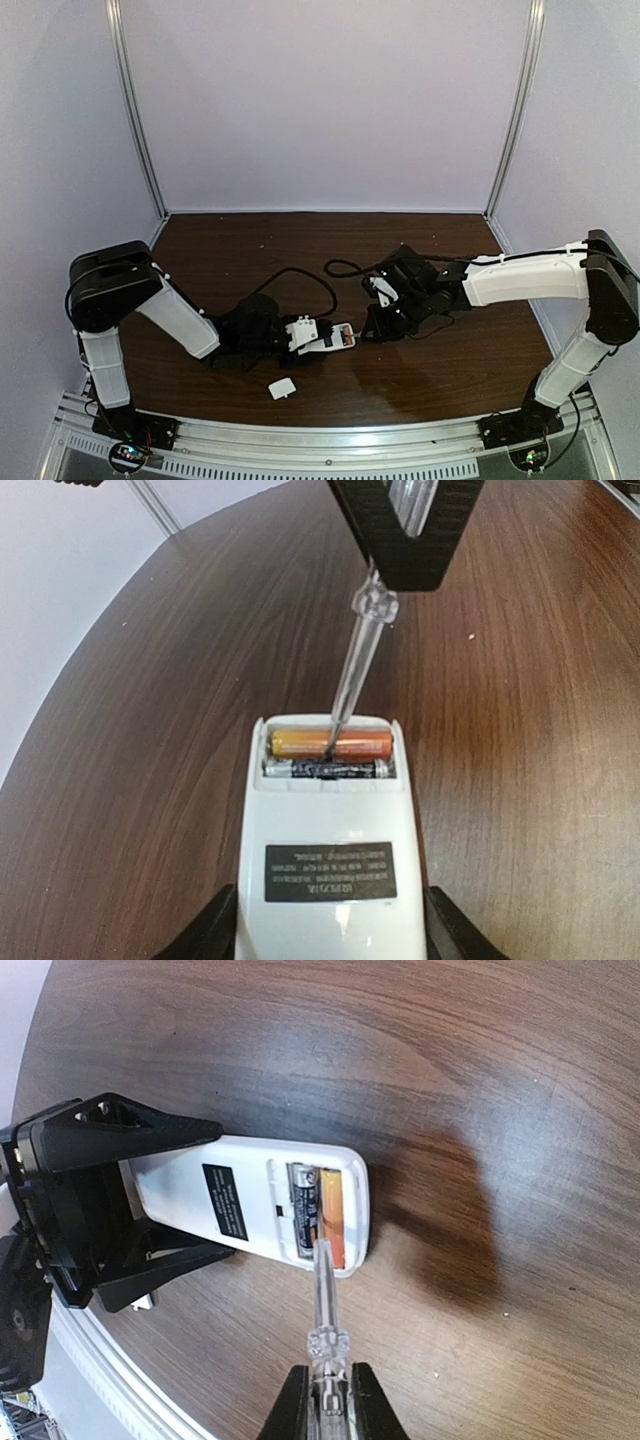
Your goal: Unload the batteries from the remote control
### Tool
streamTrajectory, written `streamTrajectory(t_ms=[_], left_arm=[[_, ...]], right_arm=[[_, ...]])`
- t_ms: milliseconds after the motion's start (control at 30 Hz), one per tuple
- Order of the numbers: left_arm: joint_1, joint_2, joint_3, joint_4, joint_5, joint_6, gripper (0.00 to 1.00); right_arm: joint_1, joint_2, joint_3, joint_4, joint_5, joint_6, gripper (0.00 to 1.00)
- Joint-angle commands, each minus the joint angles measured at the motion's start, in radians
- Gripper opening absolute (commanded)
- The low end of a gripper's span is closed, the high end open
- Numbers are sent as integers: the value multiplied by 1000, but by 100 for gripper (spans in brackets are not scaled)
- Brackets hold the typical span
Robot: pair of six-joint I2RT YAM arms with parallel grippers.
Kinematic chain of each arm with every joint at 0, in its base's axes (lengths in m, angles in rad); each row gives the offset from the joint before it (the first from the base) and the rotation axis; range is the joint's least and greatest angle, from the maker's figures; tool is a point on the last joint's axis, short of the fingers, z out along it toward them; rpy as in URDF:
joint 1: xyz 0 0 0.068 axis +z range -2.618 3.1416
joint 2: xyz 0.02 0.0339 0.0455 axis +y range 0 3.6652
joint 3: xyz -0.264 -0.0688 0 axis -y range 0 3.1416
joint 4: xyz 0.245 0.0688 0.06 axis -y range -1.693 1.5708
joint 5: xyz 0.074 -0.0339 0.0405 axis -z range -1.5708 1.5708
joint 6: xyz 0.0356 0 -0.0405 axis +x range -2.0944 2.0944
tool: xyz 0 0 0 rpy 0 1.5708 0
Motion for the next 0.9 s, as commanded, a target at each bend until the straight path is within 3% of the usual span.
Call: streamTrajectory(t_ms=[0,867], left_arm=[[9,10,23,73,93,-6,0],[75,28,32,52,188,-26,0]], right_arm=[[-25,16,-33,25,-30,-27,0],[-78,84,-44,63,-112,-59,0]])
